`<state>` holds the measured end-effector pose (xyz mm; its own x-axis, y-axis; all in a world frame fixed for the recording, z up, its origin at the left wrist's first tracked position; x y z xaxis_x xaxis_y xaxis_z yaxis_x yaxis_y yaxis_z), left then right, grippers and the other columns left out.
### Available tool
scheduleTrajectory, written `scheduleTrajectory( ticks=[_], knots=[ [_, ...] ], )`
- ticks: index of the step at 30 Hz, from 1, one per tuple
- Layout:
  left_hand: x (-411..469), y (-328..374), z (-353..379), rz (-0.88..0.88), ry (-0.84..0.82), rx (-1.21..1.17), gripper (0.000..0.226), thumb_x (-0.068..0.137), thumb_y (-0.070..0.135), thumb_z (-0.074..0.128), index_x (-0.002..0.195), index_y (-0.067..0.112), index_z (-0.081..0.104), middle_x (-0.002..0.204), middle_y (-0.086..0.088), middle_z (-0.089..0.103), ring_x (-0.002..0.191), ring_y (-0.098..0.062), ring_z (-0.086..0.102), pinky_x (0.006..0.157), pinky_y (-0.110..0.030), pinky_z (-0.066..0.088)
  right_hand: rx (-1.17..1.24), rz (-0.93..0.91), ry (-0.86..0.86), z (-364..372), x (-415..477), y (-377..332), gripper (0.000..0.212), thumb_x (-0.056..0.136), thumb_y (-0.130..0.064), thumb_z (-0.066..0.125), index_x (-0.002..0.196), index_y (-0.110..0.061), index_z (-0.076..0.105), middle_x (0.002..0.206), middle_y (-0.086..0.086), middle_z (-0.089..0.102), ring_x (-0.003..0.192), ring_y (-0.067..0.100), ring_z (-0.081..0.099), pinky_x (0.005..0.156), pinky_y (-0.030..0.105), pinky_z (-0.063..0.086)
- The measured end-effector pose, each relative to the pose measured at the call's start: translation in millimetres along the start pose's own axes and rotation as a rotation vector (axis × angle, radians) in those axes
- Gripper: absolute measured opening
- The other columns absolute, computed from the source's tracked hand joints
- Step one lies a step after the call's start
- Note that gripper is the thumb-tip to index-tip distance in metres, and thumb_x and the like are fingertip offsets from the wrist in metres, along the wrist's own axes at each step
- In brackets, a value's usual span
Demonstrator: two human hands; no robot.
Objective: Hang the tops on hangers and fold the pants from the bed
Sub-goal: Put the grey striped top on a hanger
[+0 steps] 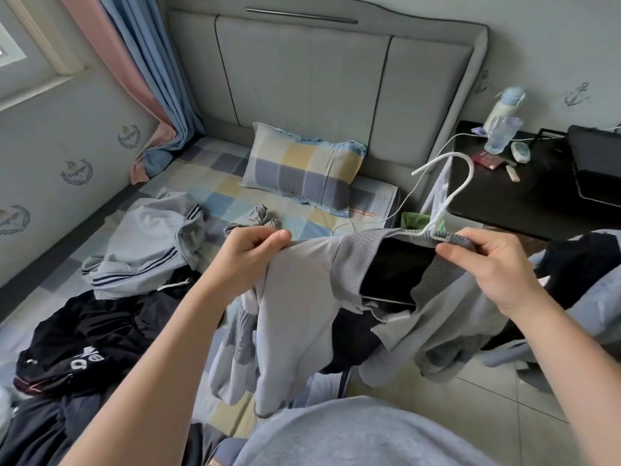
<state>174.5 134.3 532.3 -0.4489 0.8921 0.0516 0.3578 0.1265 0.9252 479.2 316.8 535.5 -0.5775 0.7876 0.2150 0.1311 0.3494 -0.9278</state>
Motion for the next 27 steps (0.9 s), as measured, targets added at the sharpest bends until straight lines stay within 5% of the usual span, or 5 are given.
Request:
scheduleTrajectory(
  ticks=[3,8,15,20,27],
  knots=[
    [-2.7,8.3,-3.1,0.043,0.099,-0.039,0.051,0.082,0.049,0.064,0.073,-0.001,0.065,0.064,0.001,0.047,0.062,-0.01,0.04,0.059,-0.028,0.031,-0.02,-0.012,-0.013,2.6,-0.1,-2.5,0.029,0.081,-0.032,0.073,0.055,-0.028,0.059,0.053,-0.015,0.037,0.054,0.003,0.033,0.054,0.014,0.029],
    [-1.0,24.7,-8.6,0.143,0.209,0.025,0.024,0.09,0.024,0.073,0.067,0.018,0.069,0.053,0.017,0.048,0.05,0.001,0.038,0.047,-0.009,0.027,-0.14,-0.037,0.011,8.7,5.6,-5.6,0.038,0.087,-0.025,0.072,0.053,-0.03,0.055,0.05,-0.012,0.038,0.051,0.003,0.036,0.052,0.017,0.028],
    [-4.9,23.9,-12.5,0.195,0.112,0.078,0.027,0.077,0.017,0.085,0.073,0.042,0.075,0.067,0.001,0.055,0.061,-0.003,0.042,0.061,-0.012,0.033,-0.123,-0.035,0.077,6.6,3.7,-6.1,0.043,0.086,-0.023,0.074,0.053,-0.021,0.046,0.051,-0.012,0.033,0.053,0.003,0.032,0.052,0.021,0.027],
    [-3.1,31.9,-4.8,0.339,0.067,0.387,0.013,0.084,0.01,0.079,0.093,0.018,0.078,0.097,0.004,0.064,0.089,-0.003,0.058,0.08,-0.008,0.039,-0.097,-0.041,-0.017,23.7,-6.3,-16.0,0.041,0.081,-0.035,0.073,0.054,-0.018,0.047,0.051,-0.011,0.032,0.051,0.004,0.032,0.051,0.017,0.027],
    [-8.5,39.2,36.2,0.42,0.028,0.496,0.018,0.094,0.012,0.067,0.11,0.004,0.071,0.091,0.002,0.068,0.084,-0.02,0.06,0.077,-0.039,0.052,-0.11,-0.016,-0.119,45.6,-1.4,-20.2,0.048,0.079,-0.048,0.073,0.061,-0.008,0.052,0.054,-0.009,0.033,0.052,0.007,0.033,0.052,0.019,0.028]
  ],
)
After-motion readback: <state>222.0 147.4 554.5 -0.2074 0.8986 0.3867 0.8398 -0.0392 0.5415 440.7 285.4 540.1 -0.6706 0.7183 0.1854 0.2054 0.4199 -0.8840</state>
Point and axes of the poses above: each hand's wrist, its own x-axis towards the middle knuckle, its own z-axis out of the palm, y = z × x, the point moved 3 cm from there along x, towards the middle knuckle
